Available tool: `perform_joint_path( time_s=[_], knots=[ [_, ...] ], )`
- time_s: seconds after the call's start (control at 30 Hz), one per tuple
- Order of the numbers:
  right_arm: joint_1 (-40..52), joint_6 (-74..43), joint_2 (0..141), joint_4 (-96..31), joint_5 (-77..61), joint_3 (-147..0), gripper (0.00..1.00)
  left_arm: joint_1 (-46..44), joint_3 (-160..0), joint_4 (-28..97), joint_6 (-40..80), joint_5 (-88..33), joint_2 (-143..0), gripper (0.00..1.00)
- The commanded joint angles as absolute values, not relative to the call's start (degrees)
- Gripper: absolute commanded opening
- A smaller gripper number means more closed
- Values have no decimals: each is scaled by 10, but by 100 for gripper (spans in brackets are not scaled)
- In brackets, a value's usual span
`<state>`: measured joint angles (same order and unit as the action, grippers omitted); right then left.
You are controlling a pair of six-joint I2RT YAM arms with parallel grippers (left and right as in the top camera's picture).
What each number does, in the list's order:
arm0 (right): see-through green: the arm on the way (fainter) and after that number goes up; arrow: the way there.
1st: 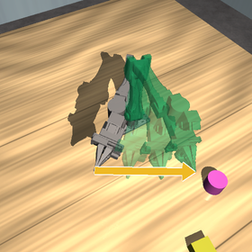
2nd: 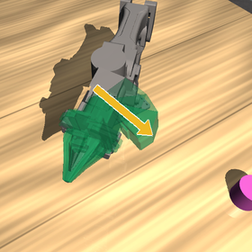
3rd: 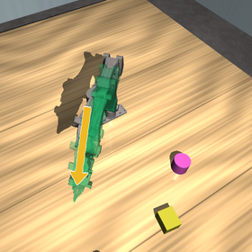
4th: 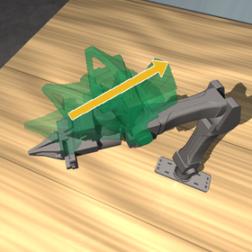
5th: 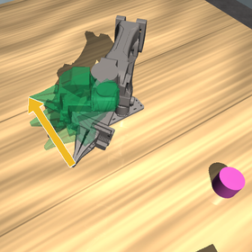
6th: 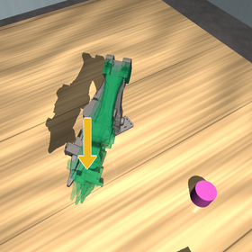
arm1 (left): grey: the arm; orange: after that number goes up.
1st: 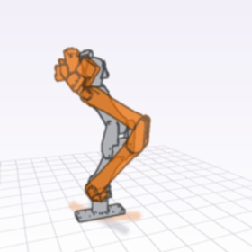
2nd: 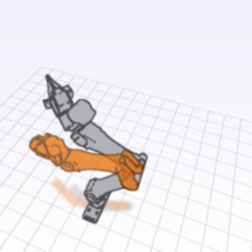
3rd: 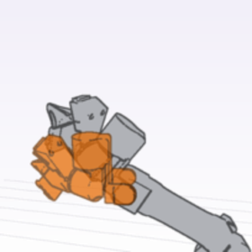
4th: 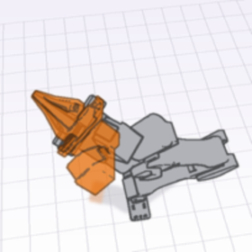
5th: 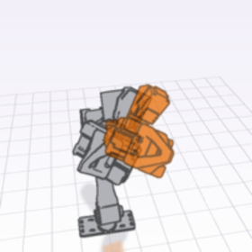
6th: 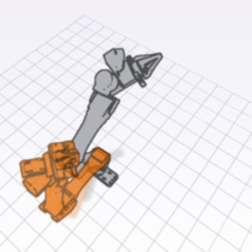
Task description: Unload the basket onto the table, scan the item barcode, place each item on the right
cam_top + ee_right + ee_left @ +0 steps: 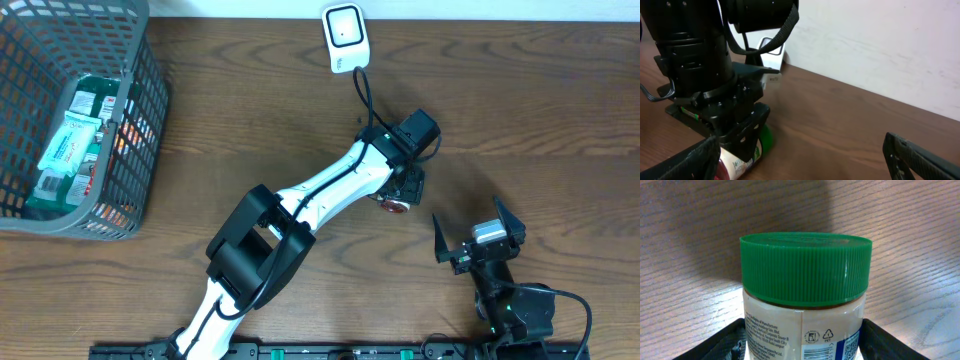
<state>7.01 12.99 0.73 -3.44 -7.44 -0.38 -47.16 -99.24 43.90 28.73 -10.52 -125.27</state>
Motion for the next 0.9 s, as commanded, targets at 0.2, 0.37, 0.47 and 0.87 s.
perform_joint_path(
  time_s=[0.2, 0.37, 0.47, 0.87],
  knots=[
    [79, 123, 5, -37, -71, -3, 99, -477, -980, 444, 293, -94, -1271, 70],
    [79, 123, 5, -37, -71, -3, 99, -478, -980, 444, 293, -94, -1271, 70],
    [79, 123, 5, -37, -71, -3, 99, -480, -980, 444, 292, -93, -1271, 70],
    [79, 123, 5, -37, -71, -3, 99, -480, -980, 444, 293, -94, -1271, 83]
  ],
)
